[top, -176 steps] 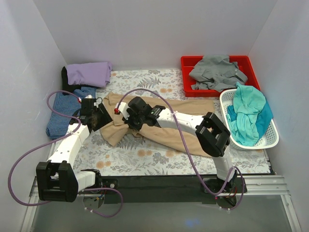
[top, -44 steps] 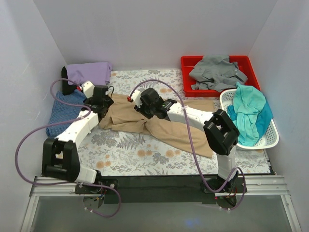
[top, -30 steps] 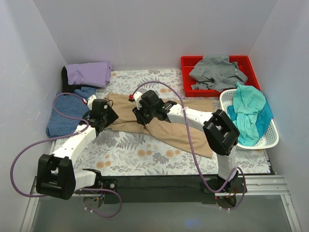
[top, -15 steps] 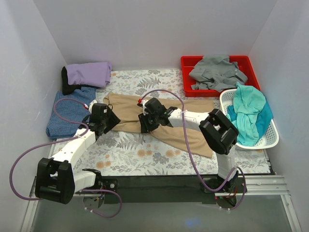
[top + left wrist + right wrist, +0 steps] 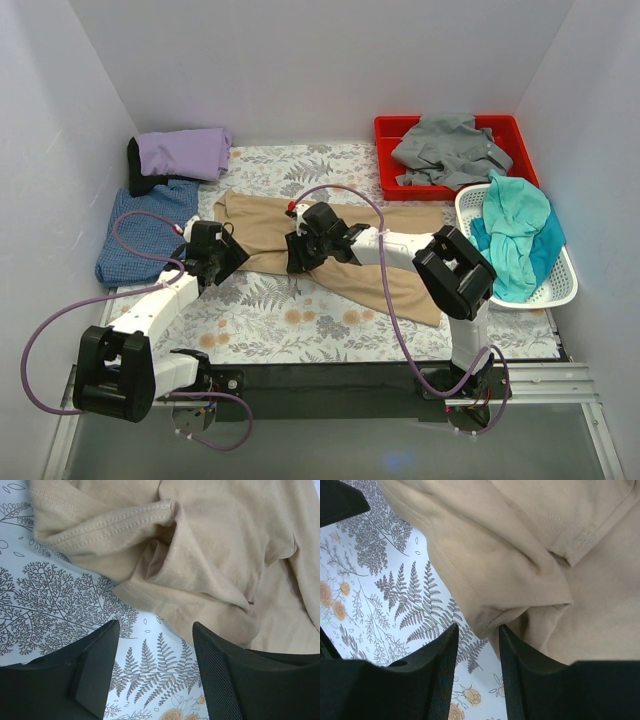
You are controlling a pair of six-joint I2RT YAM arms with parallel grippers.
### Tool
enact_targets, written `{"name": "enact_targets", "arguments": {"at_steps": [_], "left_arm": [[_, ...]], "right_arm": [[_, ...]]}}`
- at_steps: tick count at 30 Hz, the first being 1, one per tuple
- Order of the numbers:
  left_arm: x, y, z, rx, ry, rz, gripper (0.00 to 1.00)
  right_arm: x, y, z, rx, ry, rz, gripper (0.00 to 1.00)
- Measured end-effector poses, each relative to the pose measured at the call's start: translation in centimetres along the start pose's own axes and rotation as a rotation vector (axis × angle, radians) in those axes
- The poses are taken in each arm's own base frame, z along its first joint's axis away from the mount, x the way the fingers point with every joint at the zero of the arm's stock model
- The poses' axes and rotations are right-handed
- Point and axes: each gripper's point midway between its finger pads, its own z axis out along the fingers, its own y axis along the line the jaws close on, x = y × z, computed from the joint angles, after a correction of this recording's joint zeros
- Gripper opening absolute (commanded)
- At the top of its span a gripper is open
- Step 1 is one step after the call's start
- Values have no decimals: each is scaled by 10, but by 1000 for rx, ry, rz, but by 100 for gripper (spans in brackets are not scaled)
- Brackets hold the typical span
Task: Fold and stack the t-shirts
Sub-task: Fold the tshirt
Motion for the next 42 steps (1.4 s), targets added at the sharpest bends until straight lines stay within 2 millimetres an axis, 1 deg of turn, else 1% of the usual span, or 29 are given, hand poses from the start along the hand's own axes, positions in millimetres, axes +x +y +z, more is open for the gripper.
{"name": "enact_targets", "arguments": {"at_steps": [5,8,9,10,11,12,13,19,22,25,30,32,35,37,39,42], "left_arm": [[0,2,1,-3,-2,-3,59],[-2,1,2,2,-7,-5,59],[-2,1,2,2,-8,-5,59],[-2,1,2,2,-8,-6,59],[-2,1,2,1,-8,-6,59],[-3,1,2,1,-9,-6,59],[-3,1,2,1,-9,-6,59],[-4,2,2,-2,-11,-11,59],[-6,3,1,-11,-17,-11,59],[-14,1,-2,-25,-34,-6,59],[-37,-13,-13,-2,-103,0,59],[-43,-16,-15,2,-121,1,60],[-44,-15,-15,-4,-123,3,59],[-44,-13,-15,-9,-122,5,59],[-43,-12,-15,-14,-119,11,59],[-44,-13,-14,-16,-117,19,59]], "right_arm": [[-8,0,-1,-22,-25,5,36],[-12,-2,-2,-29,-33,14,25],[-12,-2,-2,-30,-34,14,18],[-13,-3,-2,-31,-35,13,15],[-13,-3,-2,-31,-36,18,6],[-13,-4,-2,-31,-36,20,3],[-13,-3,-2,-35,-35,20,1],[-14,1,-3,-61,-32,11,1],[-21,6,-4,-81,-44,-10,1],[-39,13,-8,-101,-80,-36,1],[-77,19,-20,-138,-154,-52,1],[-90,16,-25,-140,-180,-50,1],[-107,7,-32,-129,-215,-42,1],[-119,0,-32,-121,-235,-37,1],[-133,-8,-28,-118,-256,-32,1],[-143,-25,-15,-113,-261,-6,1]]}}
